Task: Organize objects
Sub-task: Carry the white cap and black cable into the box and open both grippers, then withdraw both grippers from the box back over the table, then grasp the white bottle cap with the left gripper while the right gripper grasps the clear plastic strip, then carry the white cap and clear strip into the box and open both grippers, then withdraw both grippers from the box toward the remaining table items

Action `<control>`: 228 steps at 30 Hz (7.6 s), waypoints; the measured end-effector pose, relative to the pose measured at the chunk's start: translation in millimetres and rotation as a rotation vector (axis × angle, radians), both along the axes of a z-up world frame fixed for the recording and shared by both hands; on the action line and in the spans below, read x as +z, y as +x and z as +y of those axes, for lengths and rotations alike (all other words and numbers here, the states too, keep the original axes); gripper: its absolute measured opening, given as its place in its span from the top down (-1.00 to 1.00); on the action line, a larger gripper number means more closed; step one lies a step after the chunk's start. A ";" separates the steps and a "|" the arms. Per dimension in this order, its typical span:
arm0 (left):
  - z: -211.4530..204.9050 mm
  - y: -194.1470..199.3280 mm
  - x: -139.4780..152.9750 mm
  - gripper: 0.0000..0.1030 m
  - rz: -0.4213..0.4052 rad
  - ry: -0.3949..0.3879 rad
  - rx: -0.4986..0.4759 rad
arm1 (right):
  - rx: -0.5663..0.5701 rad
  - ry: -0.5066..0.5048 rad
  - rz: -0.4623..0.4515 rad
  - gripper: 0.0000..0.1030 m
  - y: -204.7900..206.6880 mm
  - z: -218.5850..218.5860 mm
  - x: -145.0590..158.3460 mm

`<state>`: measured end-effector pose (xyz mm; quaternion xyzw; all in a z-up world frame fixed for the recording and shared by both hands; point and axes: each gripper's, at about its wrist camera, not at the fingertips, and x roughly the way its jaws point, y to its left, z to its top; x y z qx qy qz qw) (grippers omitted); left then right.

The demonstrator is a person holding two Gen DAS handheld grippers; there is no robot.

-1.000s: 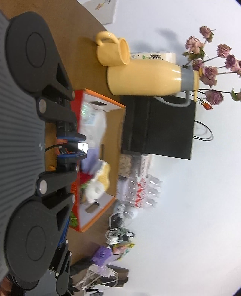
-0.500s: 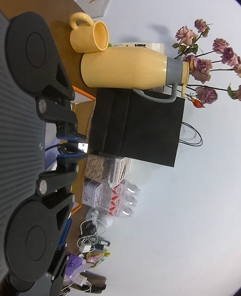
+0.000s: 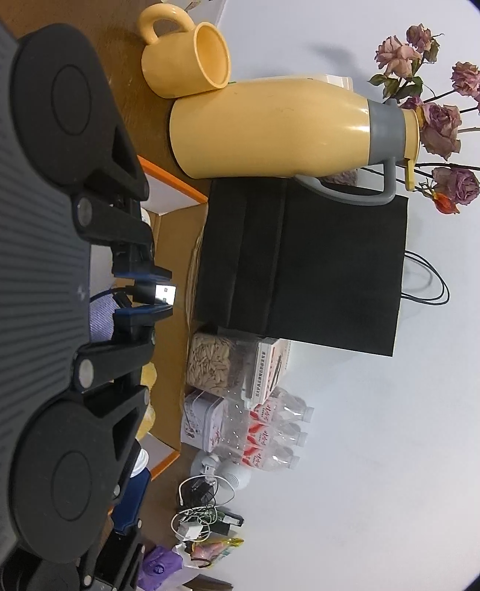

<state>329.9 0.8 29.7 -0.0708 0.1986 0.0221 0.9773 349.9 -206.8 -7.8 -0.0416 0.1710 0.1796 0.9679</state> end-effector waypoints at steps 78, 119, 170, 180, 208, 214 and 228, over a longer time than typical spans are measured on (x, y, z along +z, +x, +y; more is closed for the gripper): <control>62.0 -166.6 -19.8 -1.00 0.130 0.080 0.100 | -0.033 -0.158 0.264 -1.00 -123.5 -67.7 -67.0; 58.0 -97.3 -65.7 -1.00 0.317 0.096 0.127 | -0.040 -0.067 0.113 0.90 -119.9 -46.9 -52.4; -22.1 -105.5 29.5 0.20 -0.093 0.061 -0.054 | 0.047 -0.005 -0.135 0.90 -116.0 -5.0 14.1; -11.1 -65.0 42.5 0.20 -0.124 0.004 -0.001 | 0.025 0.015 -0.156 0.90 -70.1 12.6 34.7; -2.7 -3.5 -0.5 -0.78 -0.010 0.080 0.023 | -0.017 0.028 0.025 0.77 -1.4 2.9 -9.6; 5.4 -4.9 0.8 -1.00 -0.017 0.075 0.053 | -0.034 0.032 0.031 -1.00 -0.8 -2.8 -10.5; 6.9 -13.7 8.5 -1.00 -0.022 0.069 0.050 | -0.065 0.028 0.019 -1.00 -5.5 -3.7 -2.4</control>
